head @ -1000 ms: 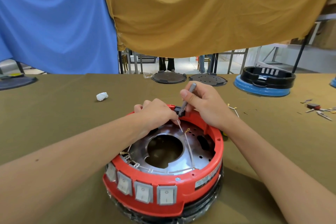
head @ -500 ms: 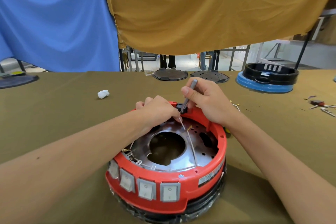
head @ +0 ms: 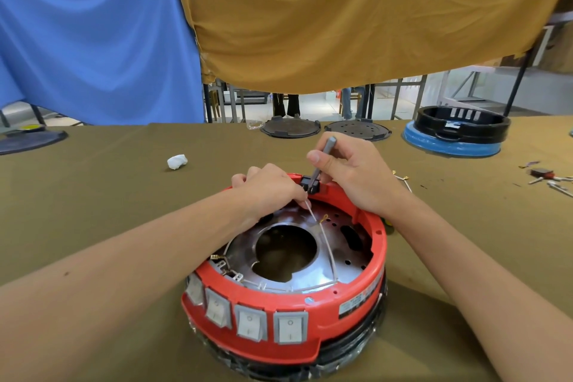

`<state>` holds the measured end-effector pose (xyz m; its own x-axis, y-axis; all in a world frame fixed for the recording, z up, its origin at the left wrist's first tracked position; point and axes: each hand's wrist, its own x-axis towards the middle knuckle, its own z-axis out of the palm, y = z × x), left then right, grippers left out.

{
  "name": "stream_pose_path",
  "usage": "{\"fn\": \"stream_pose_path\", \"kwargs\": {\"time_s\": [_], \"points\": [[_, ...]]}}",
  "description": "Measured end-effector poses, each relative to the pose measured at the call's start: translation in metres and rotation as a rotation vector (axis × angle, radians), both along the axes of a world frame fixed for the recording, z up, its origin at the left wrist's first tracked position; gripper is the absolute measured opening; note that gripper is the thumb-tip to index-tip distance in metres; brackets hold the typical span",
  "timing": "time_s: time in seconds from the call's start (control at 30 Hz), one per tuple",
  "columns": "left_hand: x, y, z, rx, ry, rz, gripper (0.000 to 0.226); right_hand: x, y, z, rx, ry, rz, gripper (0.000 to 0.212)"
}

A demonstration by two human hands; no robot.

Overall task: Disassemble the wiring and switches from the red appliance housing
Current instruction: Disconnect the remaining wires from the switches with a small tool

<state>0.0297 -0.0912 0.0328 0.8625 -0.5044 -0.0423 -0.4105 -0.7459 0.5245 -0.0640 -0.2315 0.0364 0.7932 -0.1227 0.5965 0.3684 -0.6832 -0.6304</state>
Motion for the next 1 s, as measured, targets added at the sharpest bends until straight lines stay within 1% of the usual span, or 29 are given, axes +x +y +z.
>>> {"fn": "stream_pose_path", "kwargs": {"time_s": [0.13, 0.3, 0.43, 0.47, 0.53, 0.57, 0.67, 0.73, 0.8, 0.9, 1.0], "points": [[-0.002, 0.0, 0.001, -0.006, 0.011, 0.007, 0.04, 0.001, -0.002, 0.0, 0.036, 0.008, -0.001, 0.024], [-0.004, 0.003, 0.004, -0.009, 0.027, -0.002, 0.036, 0.005, -0.004, -0.002, 0.22, 0.075, 0.057, 0.026], [-0.009, 0.009, 0.012, -0.072, 0.101, -0.093, 0.041, 0.007, -0.004, -0.005, 0.289, 0.086, 0.073, 0.026], [-0.011, 0.011, 0.015, -0.104, 0.125, -0.123, 0.036, 0.007, -0.005, -0.005, 0.328, 0.071, 0.07, 0.025], [-0.012, 0.017, 0.019, -0.143, 0.168, -0.191, 0.018, 0.006, -0.008, -0.004, 0.425, 0.029, 0.055, 0.026], [-0.011, 0.021, 0.021, -0.15, 0.174, -0.223, 0.015, 0.006, -0.009, -0.004, 0.466, 0.011, 0.05, 0.027], [-0.014, 0.036, 0.028, -0.205, 0.186, -0.247, 0.016, 0.005, -0.013, -0.002, 0.537, -0.028, 0.066, 0.028], [-0.017, 0.044, 0.035, -0.335, 0.184, -0.228, 0.015, 0.004, -0.014, -0.002, 0.549, -0.029, 0.085, 0.028], [-0.02, 0.05, 0.041, -0.502, 0.159, -0.2, 0.019, 0.004, -0.015, -0.004, 0.567, -0.032, 0.1, 0.029], [-0.028, 0.054, 0.05, -0.798, 0.2, -0.16, 0.025, 0.003, -0.015, -0.005, 0.653, -0.049, 0.115, 0.028], [-0.037, 0.056, 0.06, -1.073, 0.23, -0.104, 0.024, 0.001, -0.015, -0.004, 0.751, -0.03, 0.139, 0.024]]}}
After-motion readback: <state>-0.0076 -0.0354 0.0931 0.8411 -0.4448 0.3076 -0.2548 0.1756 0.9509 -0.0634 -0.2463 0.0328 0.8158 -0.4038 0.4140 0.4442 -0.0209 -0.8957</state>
